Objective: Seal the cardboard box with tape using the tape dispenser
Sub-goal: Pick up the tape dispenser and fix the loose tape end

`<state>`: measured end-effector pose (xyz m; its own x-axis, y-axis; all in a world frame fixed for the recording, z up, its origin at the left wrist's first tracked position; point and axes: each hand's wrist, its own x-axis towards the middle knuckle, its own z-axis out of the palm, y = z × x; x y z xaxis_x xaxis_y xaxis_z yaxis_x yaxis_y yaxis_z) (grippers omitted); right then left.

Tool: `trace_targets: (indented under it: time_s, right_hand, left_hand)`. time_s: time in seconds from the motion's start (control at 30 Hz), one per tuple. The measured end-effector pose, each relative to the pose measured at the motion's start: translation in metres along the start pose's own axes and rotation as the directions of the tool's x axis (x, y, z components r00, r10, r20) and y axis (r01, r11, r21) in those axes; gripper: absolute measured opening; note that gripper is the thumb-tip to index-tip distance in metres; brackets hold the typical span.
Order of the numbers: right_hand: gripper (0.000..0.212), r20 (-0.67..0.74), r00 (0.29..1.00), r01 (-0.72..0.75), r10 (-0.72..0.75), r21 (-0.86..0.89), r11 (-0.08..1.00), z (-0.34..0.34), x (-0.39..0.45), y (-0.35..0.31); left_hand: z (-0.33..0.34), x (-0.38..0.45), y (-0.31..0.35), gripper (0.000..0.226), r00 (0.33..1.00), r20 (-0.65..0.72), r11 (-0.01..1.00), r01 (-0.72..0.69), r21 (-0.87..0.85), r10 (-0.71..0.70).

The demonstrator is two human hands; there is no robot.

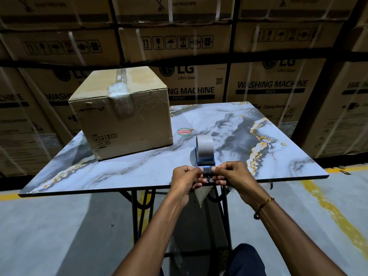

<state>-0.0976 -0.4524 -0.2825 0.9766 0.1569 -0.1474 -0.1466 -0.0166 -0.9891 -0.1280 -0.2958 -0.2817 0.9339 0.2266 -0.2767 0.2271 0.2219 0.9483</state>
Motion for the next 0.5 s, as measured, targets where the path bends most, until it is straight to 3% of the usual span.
trace_targets:
  time_s: [0.5]
  right_hand:
    - [0.013,-0.032,0.999,-0.012,0.009,-0.096,0.995,0.0068,-0.0031,-0.0057]
  left_hand:
    - [-0.0002,0.0018,-0.0032,0.008,1.0,0.006,1.0,0.004,0.001,-0.004]
